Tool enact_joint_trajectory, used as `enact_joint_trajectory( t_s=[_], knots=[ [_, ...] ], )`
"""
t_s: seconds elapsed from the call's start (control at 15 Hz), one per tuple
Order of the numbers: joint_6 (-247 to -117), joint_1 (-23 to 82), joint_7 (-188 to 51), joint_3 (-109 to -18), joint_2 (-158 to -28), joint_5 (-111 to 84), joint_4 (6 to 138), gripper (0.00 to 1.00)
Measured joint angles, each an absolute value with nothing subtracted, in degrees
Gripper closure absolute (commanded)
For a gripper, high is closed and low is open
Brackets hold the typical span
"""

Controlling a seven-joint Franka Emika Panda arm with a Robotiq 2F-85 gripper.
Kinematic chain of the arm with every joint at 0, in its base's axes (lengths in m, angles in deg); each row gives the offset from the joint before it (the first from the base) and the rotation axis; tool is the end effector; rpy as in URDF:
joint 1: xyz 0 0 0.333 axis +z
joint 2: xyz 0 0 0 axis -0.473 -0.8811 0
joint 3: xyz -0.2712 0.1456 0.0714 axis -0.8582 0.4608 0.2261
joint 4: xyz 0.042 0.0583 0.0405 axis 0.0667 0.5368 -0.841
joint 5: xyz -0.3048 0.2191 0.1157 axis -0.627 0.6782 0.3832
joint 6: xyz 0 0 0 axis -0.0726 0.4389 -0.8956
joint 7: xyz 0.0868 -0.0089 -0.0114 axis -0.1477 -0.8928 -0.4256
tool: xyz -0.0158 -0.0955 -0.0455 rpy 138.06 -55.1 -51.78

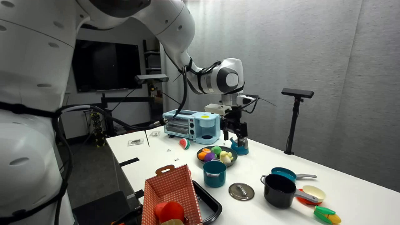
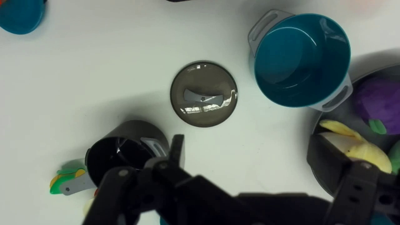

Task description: Place the lid on top of the blue pot

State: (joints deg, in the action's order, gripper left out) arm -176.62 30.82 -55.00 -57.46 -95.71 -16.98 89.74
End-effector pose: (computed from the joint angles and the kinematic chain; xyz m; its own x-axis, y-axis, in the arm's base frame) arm 0.6171 0.0478 0.3222 0.9867 -0.1604 0.0264 -0.1620 -0.9840 0.0741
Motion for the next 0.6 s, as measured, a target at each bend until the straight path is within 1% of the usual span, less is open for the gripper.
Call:
enact_joint_trajectory(
  t_s=[0.27,0.6],
  knots=[
    [-177.18,31.65,-47.56,-57.87,-97.84,-14.45,87.37,0.00],
    [-184.91,31.64,-39.79,-60.84,-99.02,-9.56,91.30,0.00]
  ],
)
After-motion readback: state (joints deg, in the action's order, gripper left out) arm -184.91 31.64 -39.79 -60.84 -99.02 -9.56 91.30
